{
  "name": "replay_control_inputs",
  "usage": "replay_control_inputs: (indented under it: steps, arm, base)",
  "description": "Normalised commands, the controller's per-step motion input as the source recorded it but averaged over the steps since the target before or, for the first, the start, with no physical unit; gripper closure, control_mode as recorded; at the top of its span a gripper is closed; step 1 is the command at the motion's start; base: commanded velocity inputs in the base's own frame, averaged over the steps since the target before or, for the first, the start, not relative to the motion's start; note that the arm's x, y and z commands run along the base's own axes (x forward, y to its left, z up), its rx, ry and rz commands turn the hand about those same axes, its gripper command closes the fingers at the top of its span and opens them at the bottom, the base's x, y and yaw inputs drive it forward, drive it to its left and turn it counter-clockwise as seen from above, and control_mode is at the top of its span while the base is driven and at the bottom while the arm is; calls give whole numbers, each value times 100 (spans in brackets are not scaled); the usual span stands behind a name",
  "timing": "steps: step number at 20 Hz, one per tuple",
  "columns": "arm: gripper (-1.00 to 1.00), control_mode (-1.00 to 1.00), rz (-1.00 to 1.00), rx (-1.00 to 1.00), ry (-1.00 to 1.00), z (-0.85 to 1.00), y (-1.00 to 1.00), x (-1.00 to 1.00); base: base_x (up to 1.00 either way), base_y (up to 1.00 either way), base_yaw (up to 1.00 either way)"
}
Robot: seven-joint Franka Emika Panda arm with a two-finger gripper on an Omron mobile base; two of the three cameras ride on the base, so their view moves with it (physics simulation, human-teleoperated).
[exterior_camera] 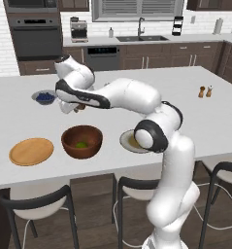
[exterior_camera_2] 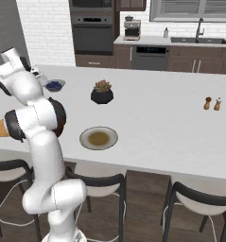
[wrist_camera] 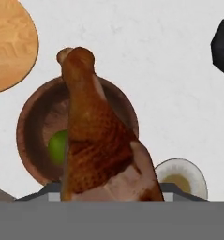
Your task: Pick the chicken drumstick and lime from their plates and place them in the bowl. Then put the bowl in the fridge.
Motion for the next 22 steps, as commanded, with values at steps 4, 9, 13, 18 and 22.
replay_control_inputs:
  steps: [4,9,13,18,22]
  arm:
    - [100,-100,-1,31,-32,-39,-56,-41]
    - [100,-100,0,17,6,12,-37,-1]
    - [100,-100,0,5,26,0,-5,29]
    - [100,-100,0,0,45,0,2,33]
    - [100,-100,0,-2,35,-12,35,38]
  base:
    - [0,0,0]
    - [0,0,0]
    - [0,0,0]
    - [0,0,0]
    - [0,0,0]
